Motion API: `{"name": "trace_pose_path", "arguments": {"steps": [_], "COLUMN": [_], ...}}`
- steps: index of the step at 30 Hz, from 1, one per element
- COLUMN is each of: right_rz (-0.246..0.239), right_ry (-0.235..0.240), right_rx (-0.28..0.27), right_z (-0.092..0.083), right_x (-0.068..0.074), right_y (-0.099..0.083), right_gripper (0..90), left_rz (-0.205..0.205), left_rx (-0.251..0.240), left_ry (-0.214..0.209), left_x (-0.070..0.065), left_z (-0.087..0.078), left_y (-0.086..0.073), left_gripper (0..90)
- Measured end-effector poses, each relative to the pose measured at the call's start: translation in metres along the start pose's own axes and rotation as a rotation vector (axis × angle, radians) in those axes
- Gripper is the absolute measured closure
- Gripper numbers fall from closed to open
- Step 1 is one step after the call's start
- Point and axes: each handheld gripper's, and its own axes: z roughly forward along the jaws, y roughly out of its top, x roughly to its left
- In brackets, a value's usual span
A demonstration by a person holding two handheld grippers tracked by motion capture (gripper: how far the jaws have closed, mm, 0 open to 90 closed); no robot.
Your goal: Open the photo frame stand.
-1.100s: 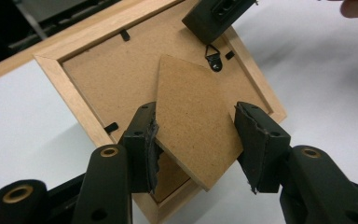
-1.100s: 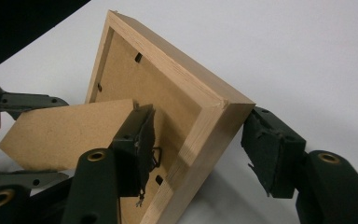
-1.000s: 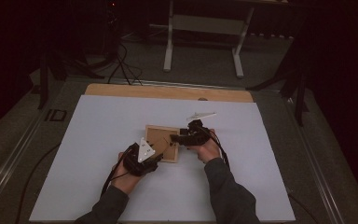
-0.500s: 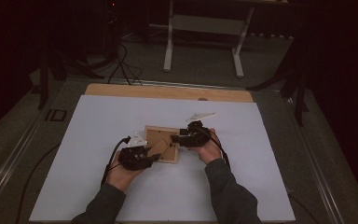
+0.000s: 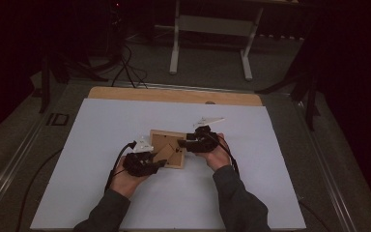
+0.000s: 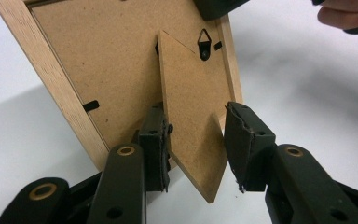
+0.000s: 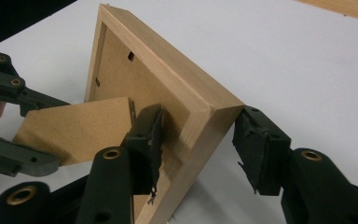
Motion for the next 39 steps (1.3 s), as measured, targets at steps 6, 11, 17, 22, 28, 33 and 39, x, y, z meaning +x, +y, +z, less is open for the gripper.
{"name": "trace_pose_path", "arguments": {"steps": [6,11,17,22,28,33,39], "right_rz": [0.009,0.013,0.001,-0.022,-0.045,-0.062,-0.065], "right_ry": [0.007,0.013,0.024,0.011,-0.027,-0.076,-0.083], "right_rx": [-0.013,-0.026,-0.05,-0.058,-0.065,-0.066,-0.098], "right_z": [-0.003,-0.006,-0.012,-0.015,-0.016,-0.019,-0.023], "right_x": [0.0,-0.001,-0.001,0.001,0.003,0.005,0.006], "right_y": [0.0,0.001,0.003,0.003,0.004,0.004,0.004], "right_gripper": [54.7,56.7,57.0,57.0,57.0,57.2,67.9], "left_rz": [0.006,0.022,0.016,0.028,0.031,0.039,0.066], "left_rx": [0.004,0.013,0.0,0.003,0.009,0.015,0.03], "left_ry": [0.0,0.008,-0.007,0.011,0.027,0.037,0.029], "left_x": [0.0,-0.002,-0.001,0.0,0.002,0.003,0.0], "left_z": [0.0,0.003,0.006,0.007,0.012,0.019,0.028], "left_y": [0.001,0.002,0.003,0.005,0.008,0.013,0.015], "left_gripper": [62.3,63.1,68.0,72.0,72.3,74.5,73.7]}}
